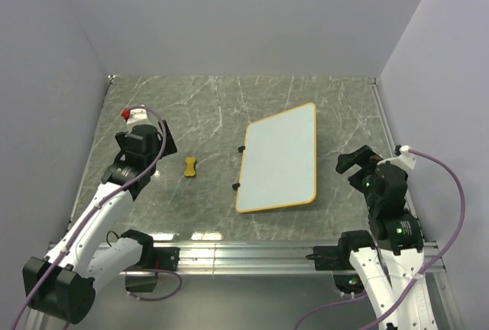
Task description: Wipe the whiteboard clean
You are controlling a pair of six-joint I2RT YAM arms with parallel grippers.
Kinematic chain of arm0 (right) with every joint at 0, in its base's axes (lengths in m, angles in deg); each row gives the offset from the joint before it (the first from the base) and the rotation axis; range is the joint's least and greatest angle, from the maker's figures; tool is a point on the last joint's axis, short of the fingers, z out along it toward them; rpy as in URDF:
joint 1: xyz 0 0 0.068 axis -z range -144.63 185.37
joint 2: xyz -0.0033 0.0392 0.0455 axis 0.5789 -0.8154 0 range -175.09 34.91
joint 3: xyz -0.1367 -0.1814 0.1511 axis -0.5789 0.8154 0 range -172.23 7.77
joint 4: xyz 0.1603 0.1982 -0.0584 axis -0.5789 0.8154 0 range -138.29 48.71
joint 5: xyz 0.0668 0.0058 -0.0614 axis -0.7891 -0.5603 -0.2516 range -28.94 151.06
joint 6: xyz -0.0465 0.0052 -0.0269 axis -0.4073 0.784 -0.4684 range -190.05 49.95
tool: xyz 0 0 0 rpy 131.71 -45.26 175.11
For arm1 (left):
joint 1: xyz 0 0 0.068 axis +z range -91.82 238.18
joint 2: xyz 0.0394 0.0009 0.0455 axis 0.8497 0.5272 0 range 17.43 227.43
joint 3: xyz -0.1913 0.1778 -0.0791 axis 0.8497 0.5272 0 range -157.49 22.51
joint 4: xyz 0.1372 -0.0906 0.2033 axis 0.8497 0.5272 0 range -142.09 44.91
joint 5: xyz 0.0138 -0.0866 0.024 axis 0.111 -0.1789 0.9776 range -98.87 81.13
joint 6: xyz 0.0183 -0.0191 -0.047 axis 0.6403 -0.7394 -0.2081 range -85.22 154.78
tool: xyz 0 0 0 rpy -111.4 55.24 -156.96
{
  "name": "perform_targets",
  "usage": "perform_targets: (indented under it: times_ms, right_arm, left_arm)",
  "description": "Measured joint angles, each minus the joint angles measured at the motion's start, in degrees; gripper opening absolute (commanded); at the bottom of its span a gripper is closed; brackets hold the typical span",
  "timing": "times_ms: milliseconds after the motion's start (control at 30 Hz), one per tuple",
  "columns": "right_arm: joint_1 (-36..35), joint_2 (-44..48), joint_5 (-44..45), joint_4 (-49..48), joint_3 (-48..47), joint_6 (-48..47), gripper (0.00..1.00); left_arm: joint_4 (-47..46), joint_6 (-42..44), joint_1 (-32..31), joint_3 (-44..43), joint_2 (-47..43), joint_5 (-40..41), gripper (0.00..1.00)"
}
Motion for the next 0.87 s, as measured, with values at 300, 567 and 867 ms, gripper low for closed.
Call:
perform_targets:
  times_ms: [300,567,867]
  right_arm:
    - [0.0,-10.0,-0.7,-0.8,-1.2,-1.1,1.00]
    - [-0.2,-11.3,-1.2,-1.3,-5.5,-2.9,1.00]
    - [-1.7,-12.3,-1.8,-1.9,-8.3,-4.3,1.00]
  left_arm:
    - [-5.5,0.6,0.0,0.9,-3.3,1.6,0.99]
    - [-10.9,0.0,0.0,3.5,-2.2,8.1,0.99]
    - [-17.5,-0.7,1.7,3.5,6.7,13.2,1.00]
